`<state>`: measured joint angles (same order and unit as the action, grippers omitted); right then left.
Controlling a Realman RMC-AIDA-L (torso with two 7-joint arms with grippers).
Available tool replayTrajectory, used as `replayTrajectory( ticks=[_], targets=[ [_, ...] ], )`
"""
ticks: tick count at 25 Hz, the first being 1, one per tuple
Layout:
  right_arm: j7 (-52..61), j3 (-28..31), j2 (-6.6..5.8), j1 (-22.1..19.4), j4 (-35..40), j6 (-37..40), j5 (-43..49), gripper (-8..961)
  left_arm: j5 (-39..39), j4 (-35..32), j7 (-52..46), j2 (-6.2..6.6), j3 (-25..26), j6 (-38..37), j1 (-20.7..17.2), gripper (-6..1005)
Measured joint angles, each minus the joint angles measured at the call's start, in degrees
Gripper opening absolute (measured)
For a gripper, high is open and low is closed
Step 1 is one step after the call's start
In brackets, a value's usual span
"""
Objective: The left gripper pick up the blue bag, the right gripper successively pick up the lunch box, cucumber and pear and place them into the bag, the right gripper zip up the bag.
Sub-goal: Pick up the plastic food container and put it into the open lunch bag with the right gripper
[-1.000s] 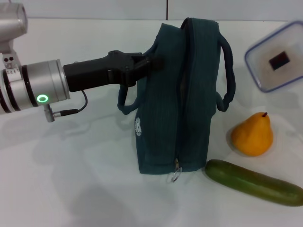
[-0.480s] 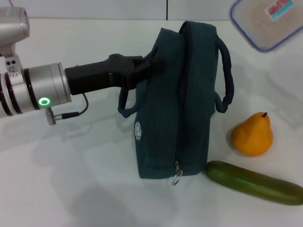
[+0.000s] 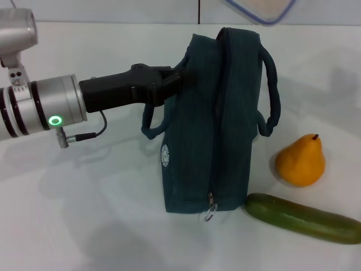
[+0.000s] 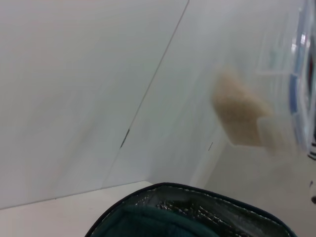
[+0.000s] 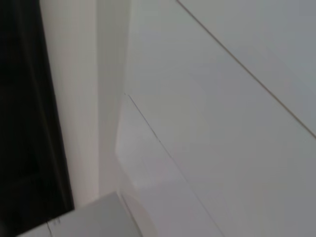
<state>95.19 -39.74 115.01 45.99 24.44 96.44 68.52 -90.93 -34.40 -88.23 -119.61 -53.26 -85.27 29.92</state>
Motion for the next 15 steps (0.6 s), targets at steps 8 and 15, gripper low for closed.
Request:
replayTrajectory(
  ticks=[8,15],
  targets=[
    [-0.66,-7.29,0.19,2.48,0.1,-7.38,0.04,96,-0.03,-0.02,0.17,0.0,-0.74,-0.12,1.2,43],
    [-2.68,-10.17,0.3,2.22,0.17,-9.77,0.09,97,0.24,-0.06,0.31,0.0,-2.17,-0.09,1.67,43]
  ],
)
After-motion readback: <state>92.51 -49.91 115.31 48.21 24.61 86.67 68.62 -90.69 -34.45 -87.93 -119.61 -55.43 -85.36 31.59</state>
